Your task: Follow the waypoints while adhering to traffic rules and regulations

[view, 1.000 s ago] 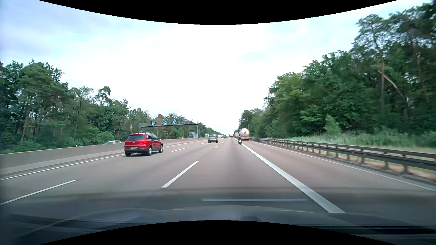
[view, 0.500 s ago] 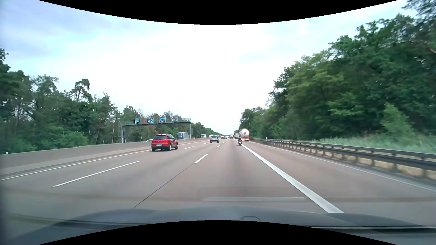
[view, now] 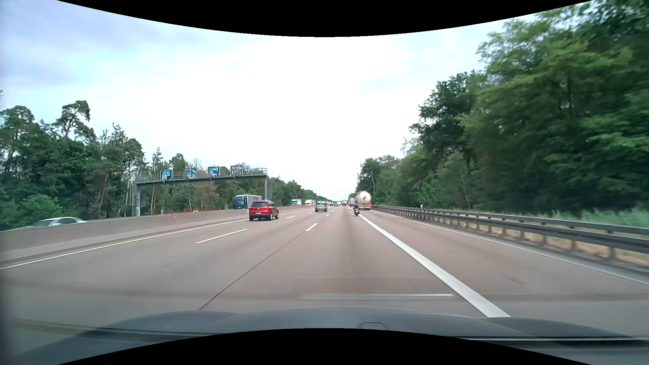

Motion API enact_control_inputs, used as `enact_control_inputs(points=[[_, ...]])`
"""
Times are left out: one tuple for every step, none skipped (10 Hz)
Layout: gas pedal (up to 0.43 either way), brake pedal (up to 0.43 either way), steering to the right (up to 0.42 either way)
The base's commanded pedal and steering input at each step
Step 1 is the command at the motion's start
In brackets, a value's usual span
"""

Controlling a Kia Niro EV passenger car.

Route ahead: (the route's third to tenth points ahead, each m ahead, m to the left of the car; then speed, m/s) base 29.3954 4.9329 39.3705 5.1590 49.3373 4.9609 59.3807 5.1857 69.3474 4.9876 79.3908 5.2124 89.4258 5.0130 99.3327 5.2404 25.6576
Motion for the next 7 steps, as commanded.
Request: enact_control_inputs(points=[[0.150, 0.000, -0.004], [0.157, 0.000, -0.005], [0.157, 0.000, -0.005], [0.169, 0.000, -0.004], [0.169, 0.000, -0.005], [0.177, 0.000, -0.004], [0.177, 0.000, -0.005]])
